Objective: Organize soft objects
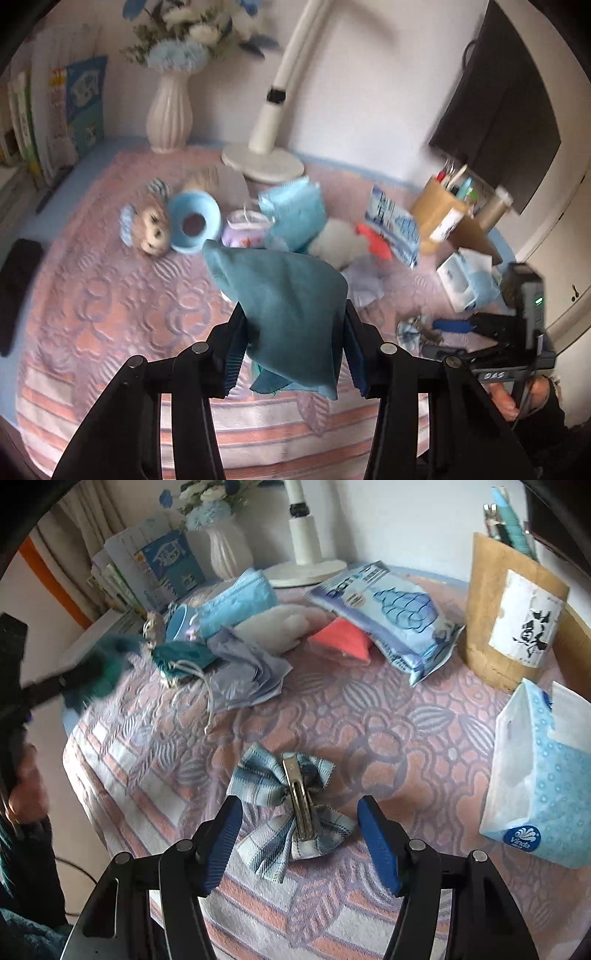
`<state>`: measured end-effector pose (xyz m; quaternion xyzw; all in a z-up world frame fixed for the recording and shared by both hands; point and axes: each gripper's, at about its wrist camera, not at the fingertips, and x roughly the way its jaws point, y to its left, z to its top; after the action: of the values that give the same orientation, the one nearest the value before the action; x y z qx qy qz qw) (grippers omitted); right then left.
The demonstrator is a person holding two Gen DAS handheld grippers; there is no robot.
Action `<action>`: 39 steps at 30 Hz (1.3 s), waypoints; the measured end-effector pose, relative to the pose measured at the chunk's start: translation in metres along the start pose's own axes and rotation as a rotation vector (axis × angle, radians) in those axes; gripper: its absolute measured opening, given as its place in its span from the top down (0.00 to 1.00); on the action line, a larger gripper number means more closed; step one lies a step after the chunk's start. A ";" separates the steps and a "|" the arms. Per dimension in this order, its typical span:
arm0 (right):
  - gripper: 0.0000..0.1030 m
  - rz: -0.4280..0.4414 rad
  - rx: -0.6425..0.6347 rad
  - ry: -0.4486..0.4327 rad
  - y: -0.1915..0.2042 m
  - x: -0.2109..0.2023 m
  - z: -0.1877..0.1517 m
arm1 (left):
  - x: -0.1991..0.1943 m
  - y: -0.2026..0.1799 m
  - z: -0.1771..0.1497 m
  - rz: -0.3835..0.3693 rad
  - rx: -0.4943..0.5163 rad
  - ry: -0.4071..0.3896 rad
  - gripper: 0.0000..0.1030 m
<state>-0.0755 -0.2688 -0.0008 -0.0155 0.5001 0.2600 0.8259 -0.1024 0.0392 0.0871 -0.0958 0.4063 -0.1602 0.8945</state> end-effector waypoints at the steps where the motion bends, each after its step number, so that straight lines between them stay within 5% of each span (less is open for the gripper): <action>1: 0.39 -0.004 -0.008 0.003 0.002 0.001 -0.001 | -0.007 0.002 0.001 -0.011 0.000 -0.020 0.57; 8: 0.34 0.001 -0.007 0.004 0.002 0.003 -0.003 | -0.003 0.005 0.012 -0.109 -0.062 -0.053 0.56; 14: 0.32 0.002 -0.003 0.003 0.002 0.004 -0.003 | 0.036 -0.003 0.000 -0.126 -0.053 0.044 0.54; 19: 0.32 0.004 0.001 0.002 0.000 0.002 -0.004 | 0.074 -0.010 -0.021 -0.069 -0.016 0.159 0.50; 32: 0.30 0.009 0.012 -0.001 -0.003 0.002 -0.005 | 0.068 0.009 -0.016 -0.184 -0.175 0.103 0.38; 36: 0.30 0.009 0.012 -0.002 -0.003 0.001 -0.006 | 0.069 0.004 -0.013 -0.115 -0.135 0.109 0.88; 39: 0.30 0.006 0.006 -0.003 -0.003 0.001 -0.005 | 0.067 0.002 -0.014 -0.078 -0.105 0.111 0.91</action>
<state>-0.0779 -0.2723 -0.0051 -0.0111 0.4994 0.2613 0.8259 -0.0708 0.0160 0.0310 -0.1492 0.4590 -0.1784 0.8574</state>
